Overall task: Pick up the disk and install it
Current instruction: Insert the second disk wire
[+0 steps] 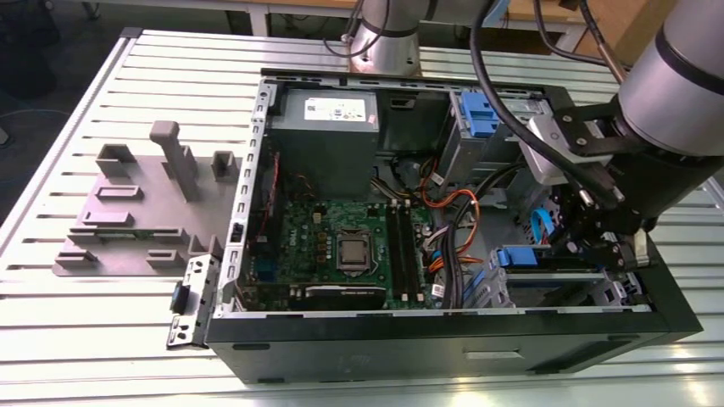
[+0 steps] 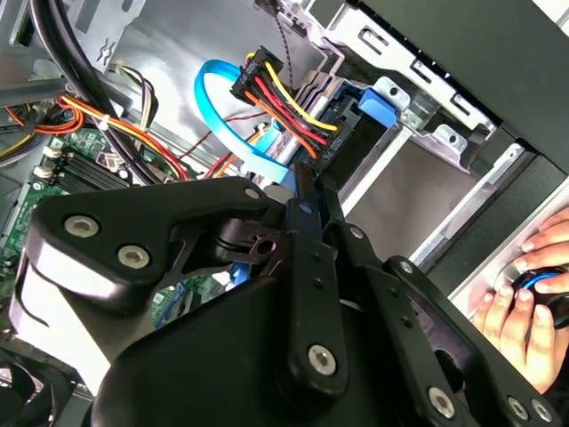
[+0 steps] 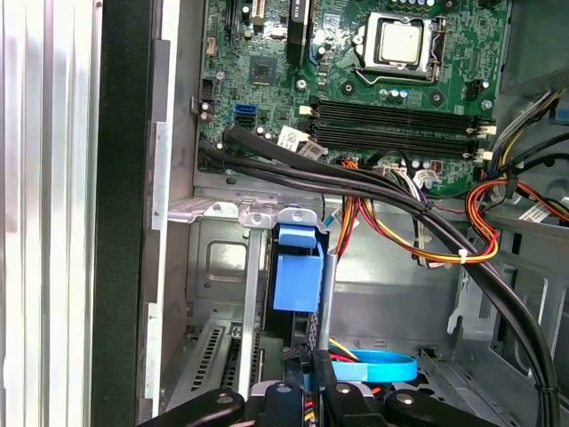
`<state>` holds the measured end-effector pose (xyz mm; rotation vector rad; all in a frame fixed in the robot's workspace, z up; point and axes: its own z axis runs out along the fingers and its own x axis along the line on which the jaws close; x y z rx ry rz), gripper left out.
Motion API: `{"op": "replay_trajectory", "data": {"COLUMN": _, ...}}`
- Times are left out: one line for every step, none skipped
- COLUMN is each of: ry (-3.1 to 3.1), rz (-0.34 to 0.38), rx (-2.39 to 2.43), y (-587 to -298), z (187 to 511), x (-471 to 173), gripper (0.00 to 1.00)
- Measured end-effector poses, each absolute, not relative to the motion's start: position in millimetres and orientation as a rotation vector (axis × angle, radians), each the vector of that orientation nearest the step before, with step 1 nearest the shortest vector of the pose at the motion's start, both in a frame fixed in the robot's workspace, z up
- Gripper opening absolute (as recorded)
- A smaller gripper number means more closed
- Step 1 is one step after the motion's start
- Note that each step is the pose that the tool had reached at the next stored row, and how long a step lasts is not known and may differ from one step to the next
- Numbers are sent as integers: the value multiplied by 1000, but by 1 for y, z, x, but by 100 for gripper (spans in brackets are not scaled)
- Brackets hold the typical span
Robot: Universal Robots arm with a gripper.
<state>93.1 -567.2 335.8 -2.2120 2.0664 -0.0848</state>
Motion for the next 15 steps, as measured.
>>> {"op": "replay_trajectory", "data": {"ry": 2067, "rz": -85, "rx": -2212, "y": -567, "z": 336, "x": 93, "gripper": 16}}
{"op": "replay_trajectory", "data": {"ry": 2067, "rz": -85, "rx": -2212, "y": -567, "z": 336, "x": 93, "gripper": 16}}
{"op": "replay_trajectory", "data": {"ry": 2066, "rz": -85, "rx": -2212, "y": -567, "z": 335, "x": 93, "gripper": 16}}
{"op": "replay_trajectory", "data": {"ry": 2066, "rz": -85, "rx": -2212, "y": -567, "z": 335, "x": 93, "gripper": 16}}
{"op": "replay_trajectory", "data": {"ry": 2067, "rz": -85, "rx": -2212, "y": -567, "z": 335, "x": 93, "gripper": 16}}
{"op": "replay_trajectory", "data": {"ry": 2067, "rz": -85, "rx": -2212, "y": -567, "z": 335, "x": 93, "gripper": 16}}
{"op": "replay_trajectory", "data": {"ry": 2067, "rz": -85, "rx": -2212, "y": -567, "z": 334, "x": 93, "gripper": 16}}
{"op": "replay_trajectory", "data": {"ry": 2067, "rz": -85, "rx": -2212, "y": -567, "z": 334, "x": 93, "gripper": 16}}
{"op": "replay_trajectory", "data": {"ry": 2067, "rz": -85, "rx": -2212, "y": -567, "z": 334, "x": 93, "gripper": 16}}
{"op": "replay_trajectory", "data": {"ry": 2067, "rz": -85, "rx": -2212, "y": -567, "z": 334, "x": 93, "gripper": 16}}
{"op": "replay_trajectory", "data": {"ry": 2067, "rz": -85, "rx": -2212, "y": -567, "z": 333, "x": 93, "gripper": 16}}
{"op": "replay_trajectory", "data": {"ry": 2067, "rz": -85, "rx": -2212, "y": -567, "z": 333, "x": 93, "gripper": 16}}
{"op": "replay_trajectory", "data": {"ry": 2067, "rz": -85, "rx": -2212, "y": -567, "z": 333, "x": 93, "gripper": 16}}
{"op": "replay_trajectory", "data": {"ry": 2067, "rz": -85, "rx": -2212, "y": -567, "z": 333, "x": 93, "gripper": 16}}
{"op": "replay_trajectory", "data": {"ry": 2066, "rz": -85, "rx": -2212, "y": -567, "z": 333, "x": 93, "gripper": 16}}
